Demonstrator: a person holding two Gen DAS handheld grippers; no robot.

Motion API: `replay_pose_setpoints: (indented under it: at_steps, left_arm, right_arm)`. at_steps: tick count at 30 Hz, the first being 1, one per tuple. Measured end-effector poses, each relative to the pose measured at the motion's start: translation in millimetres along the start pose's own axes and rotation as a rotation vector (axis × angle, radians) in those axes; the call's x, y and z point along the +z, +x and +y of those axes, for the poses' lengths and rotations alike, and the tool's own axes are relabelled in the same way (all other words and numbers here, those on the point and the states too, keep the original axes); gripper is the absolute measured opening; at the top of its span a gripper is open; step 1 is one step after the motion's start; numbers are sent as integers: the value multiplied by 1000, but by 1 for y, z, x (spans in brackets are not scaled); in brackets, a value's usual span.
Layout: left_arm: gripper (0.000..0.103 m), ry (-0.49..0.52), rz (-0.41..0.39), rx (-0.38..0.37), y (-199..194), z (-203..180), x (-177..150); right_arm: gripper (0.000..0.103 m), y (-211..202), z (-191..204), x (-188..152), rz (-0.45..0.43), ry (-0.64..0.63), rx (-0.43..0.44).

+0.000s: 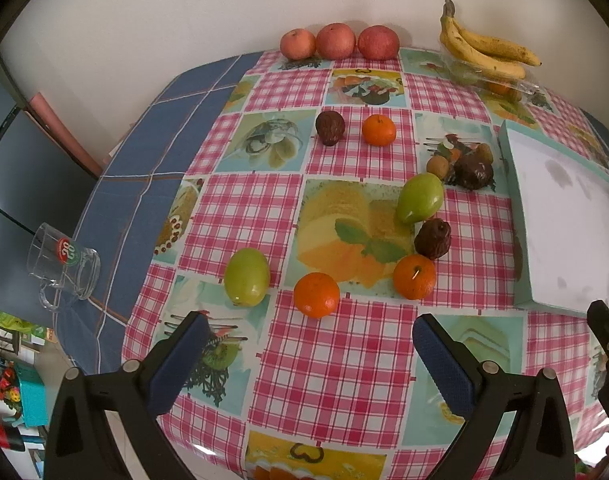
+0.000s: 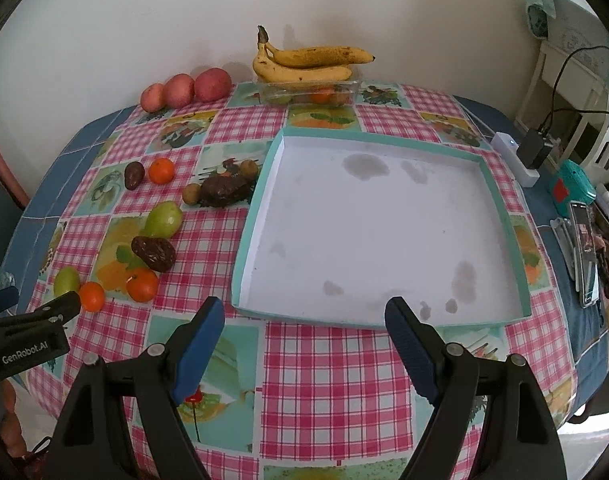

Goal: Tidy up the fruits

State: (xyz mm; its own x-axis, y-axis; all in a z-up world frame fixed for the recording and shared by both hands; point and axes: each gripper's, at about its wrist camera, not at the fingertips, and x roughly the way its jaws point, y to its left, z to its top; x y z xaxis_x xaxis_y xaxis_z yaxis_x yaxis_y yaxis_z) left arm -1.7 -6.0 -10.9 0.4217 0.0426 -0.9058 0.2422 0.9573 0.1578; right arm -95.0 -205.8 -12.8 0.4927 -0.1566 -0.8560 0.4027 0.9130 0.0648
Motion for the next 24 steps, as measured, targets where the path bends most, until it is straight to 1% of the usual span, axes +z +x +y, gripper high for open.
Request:
replay_pose_setpoints:
  at_steps: [24]
  left_arm:
    - [103, 0, 2, 1, 1, -1, 0]
  right_arm:
    - [83, 2, 0, -1, 16, 2, -7]
